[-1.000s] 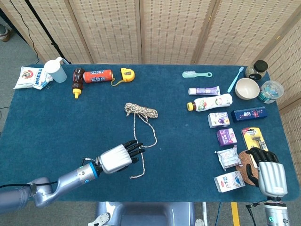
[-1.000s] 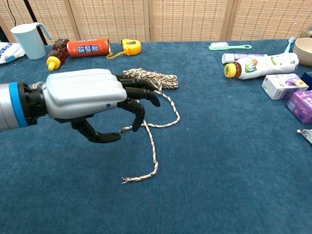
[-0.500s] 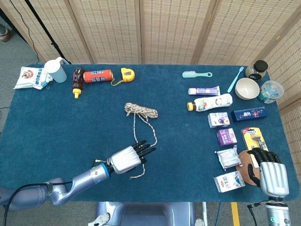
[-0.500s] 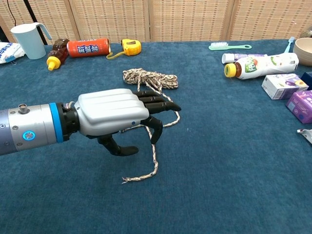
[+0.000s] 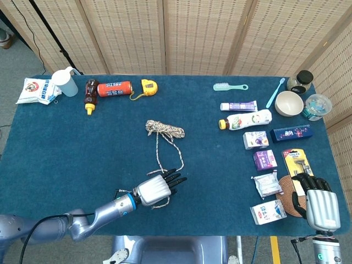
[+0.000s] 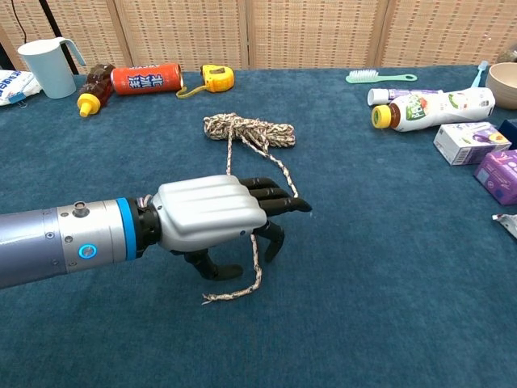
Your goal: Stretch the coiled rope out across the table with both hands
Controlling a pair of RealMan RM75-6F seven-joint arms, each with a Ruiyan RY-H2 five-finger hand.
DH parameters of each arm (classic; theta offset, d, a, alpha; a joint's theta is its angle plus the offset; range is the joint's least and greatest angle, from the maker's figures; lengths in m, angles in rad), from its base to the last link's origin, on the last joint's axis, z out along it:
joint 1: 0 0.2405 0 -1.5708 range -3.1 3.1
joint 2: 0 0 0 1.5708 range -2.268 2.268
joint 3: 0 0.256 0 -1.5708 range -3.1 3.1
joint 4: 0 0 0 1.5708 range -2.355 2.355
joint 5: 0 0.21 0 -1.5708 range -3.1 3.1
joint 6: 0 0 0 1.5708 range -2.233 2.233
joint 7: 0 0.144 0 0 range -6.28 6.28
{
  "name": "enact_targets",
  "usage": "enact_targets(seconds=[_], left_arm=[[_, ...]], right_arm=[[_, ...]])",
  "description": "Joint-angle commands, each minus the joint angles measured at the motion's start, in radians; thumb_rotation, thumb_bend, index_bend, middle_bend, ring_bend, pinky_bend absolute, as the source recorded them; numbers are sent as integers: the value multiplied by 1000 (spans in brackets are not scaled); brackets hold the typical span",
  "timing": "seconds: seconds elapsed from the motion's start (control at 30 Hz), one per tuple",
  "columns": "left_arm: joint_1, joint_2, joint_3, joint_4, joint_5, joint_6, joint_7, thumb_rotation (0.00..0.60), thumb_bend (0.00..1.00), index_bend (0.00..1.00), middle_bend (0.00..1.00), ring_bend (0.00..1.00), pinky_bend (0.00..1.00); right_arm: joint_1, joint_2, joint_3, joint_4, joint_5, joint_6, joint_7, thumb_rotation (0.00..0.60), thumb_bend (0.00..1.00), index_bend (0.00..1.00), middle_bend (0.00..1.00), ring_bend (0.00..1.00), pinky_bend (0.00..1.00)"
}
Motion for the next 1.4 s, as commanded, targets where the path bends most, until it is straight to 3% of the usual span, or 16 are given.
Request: enact_targets(seconds=[0.03,0.5,1.4], left_arm=[[0,-4,5,6,-5,1,1,600,345,409,0,0,0],[-6,-35,13,39,-46,4,21,600,345,416,0,0,0],[-8,-86,25,92,-68,49,37,600,345,567,36,0,0]], right_arm=[[-2,1,0,0,2,1,1,600,495,321,306,308,259],[-9,1,-3,5,3,8,8,600,495,321,306,308,259],[-20,7,-3,4,8,13,9,600,495,321,306,308,271]])
